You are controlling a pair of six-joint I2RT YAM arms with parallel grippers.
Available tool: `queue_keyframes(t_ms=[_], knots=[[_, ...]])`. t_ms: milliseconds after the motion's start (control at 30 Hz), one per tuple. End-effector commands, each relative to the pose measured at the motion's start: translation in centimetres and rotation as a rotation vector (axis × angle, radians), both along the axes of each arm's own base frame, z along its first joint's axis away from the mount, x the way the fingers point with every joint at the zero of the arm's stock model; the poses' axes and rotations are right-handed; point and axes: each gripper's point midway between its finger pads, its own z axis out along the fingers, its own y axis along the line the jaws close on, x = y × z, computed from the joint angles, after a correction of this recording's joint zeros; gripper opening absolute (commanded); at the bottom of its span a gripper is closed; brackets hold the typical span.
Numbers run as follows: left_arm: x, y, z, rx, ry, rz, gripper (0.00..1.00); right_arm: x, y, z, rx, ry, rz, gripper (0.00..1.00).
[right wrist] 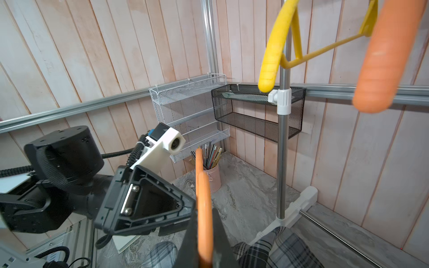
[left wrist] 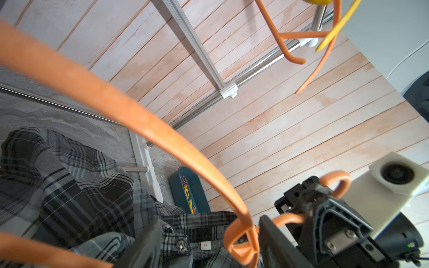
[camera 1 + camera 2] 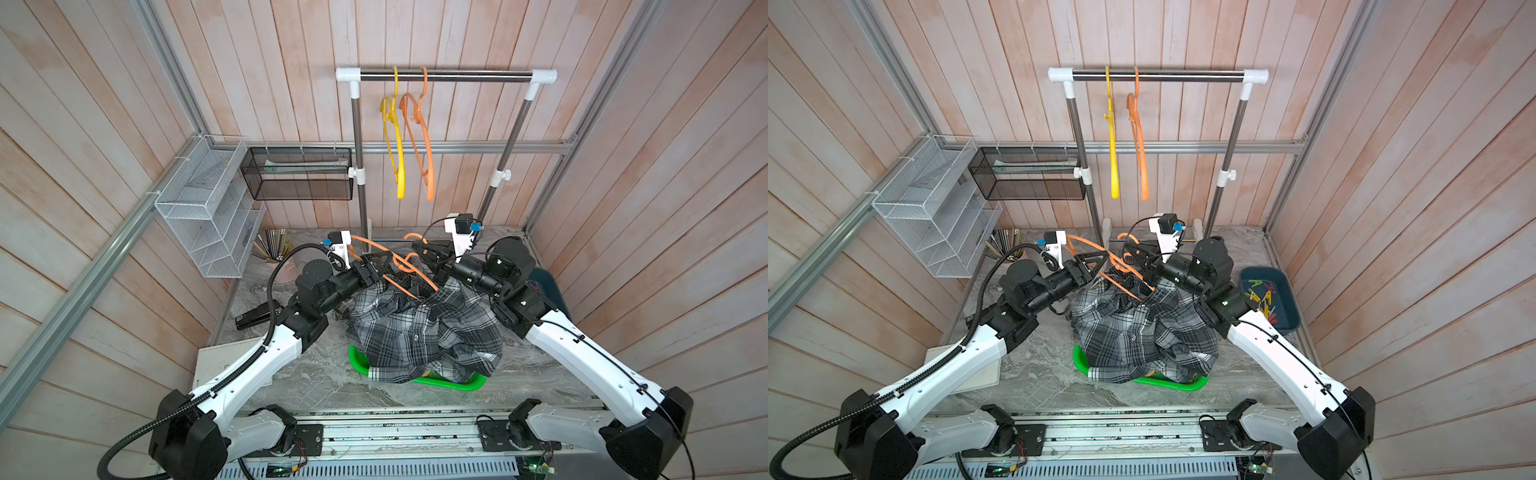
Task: Remove the clothespins securing long-sleeve shirts to the hanger
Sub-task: Remove the long-sleeve shirt from the hanger.
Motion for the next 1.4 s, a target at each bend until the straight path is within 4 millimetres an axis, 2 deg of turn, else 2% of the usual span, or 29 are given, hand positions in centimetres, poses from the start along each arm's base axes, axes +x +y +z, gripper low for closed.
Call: queue_keyframes(t_ms=[0, 200, 267, 367, 433, 467, 533, 600, 633, 733, 867, 967, 1367], knots=[[0.2, 0.0, 2.2, -0.085, -0.027, 0.001, 0.59, -1.7, 0.6, 1.1, 0.029, -0.069, 0.068, 0.00], [0.5, 0.2, 3.5, -0.148, -0.055, 0.013, 0.45, -2.5, 1.9, -0.5, -0.037, -0.048, 0.136, 0.00], [0.6, 0.1, 3.6, -0.150, -0.055, 0.012, 0.37, -2.9, 2.4, -0.8, -0.051, -0.044, 0.154, 0.00], [0.8, -0.1, 4.0, -0.163, -0.063, -0.002, 0.23, -3.2, 2.8, -1.1, -0.055, -0.034, 0.171, 0.00], [0.8, -0.3, 4.3, -0.181, -0.065, -0.021, 0.05, -3.2, 2.8, -1.1, -0.051, -0.028, 0.173, 0.00], [0.9, -0.3, 4.4, -0.188, -0.066, -0.026, 0.00, -3.2, 2.7, -1.2, -0.050, -0.026, 0.166, 0.05], [1.1, 0.2, 4.9, -0.214, -0.062, -0.021, 0.00, -3.2, 2.4, -1.3, -0.047, -0.026, 0.149, 0.24], [1.4, 1.4, 5.5, -0.249, -0.061, -0.004, 0.00, -3.4, 2.1, -1.2, -0.050, -0.034, 0.144, 0.38], [1.5, 2.1, 5.8, -0.266, -0.059, 0.004, 0.00, -3.7, 1.8, -1.1, -0.049, -0.043, 0.143, 0.43], [2.0, 4.9, 7.1, -0.315, -0.066, 0.026, 0.00, -4.2, 0.9, -1.0, -0.047, -0.069, 0.114, 0.50], [1.7, 7.8, 9.3, -0.354, -0.097, 0.050, 0.00, -5.0, 0.0, -1.2, -0.064, -0.101, 0.116, 0.53], [1.3, 9.3, 10.7, -0.396, -0.105, 0.046, 0.00, -5.2, -0.1, -1.7, -0.090, -0.111, 0.129, 0.53], [0.6, 11.8, 12.2, -0.475, -0.088, 0.035, 0.00, -3.5, 1.7, -3.4, -0.140, -0.153, 0.209, 0.51]])
